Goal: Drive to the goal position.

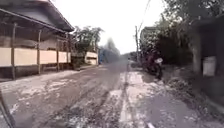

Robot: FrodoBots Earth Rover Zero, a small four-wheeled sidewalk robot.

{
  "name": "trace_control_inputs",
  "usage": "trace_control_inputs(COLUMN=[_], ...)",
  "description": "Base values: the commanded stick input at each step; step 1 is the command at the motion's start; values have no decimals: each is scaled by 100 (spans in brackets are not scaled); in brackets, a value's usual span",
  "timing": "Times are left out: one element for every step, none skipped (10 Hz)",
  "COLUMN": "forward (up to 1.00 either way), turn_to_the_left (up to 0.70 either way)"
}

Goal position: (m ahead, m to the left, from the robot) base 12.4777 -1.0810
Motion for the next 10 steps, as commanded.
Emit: trace_control_inputs(forward=[70,70,70,70,70,70,70,70,70,70], turn_to_the_left=[1,1,1,1,1,1,1,1,1,1])
